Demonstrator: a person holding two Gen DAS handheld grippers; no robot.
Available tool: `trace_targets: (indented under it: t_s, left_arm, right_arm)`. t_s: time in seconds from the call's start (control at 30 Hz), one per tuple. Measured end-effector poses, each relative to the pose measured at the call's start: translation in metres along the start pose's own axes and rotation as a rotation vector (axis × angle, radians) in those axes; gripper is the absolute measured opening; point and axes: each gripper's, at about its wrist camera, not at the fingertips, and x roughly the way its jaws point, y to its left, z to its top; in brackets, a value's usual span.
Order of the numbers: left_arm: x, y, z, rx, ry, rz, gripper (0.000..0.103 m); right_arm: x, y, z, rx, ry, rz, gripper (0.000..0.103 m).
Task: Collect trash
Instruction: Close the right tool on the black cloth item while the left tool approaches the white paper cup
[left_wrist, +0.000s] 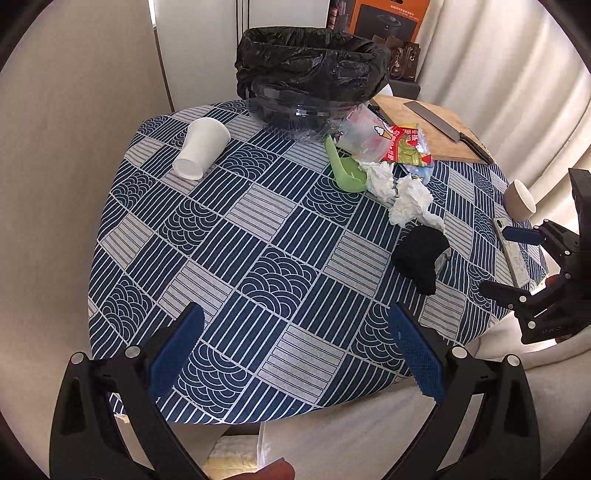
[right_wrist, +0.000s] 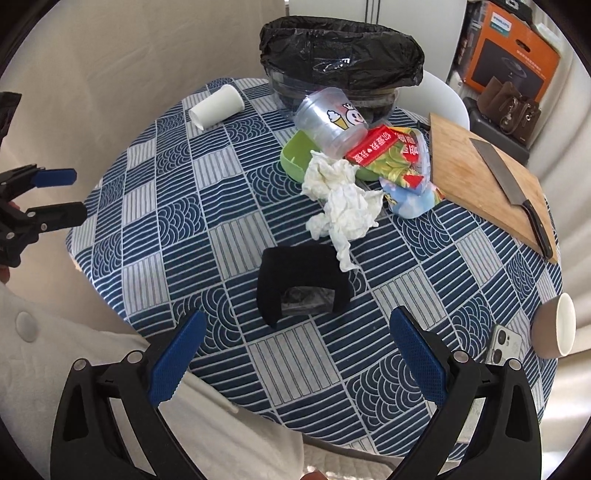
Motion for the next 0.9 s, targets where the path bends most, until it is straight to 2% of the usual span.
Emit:
trace_targets:
  t_s: [0.1, 0.23, 0.33, 0.53, 0.9]
  left_arm:
    - [0.001, 0.015, -0.001, -0.018, 0.014, 0.009, 0.097]
    - [0.005, 0.030, 0.000, -0.019, 0.020, 0.015, 0.097]
    - [0.010, 0.041, 0.002, 0.004, 0.035, 0.004, 0.097]
    - [0.019, 0.060, 0.008, 0.071, 0.052, 0.041, 0.097]
    - [0.042, 0.087, 0.022, 0.093, 0.107, 0.019, 0.097]
  right_arm:
    - [0.014, 0.003, 0.004, 0.018, 0.022, 0.018, 0.095]
    - [0.033, 0.006, 0.007, 0.028, 0.053, -0.006, 0.095]
    - [0.045, 0.006, 0.007, 0.030, 0.070, -0.030, 0.095]
    - [0.061, 0.003, 0.007, 0.058, 0.098, -0.058, 0.095]
    - [0.091, -0.004, 0.006, 0.113, 0.138, -0.080, 0.095]
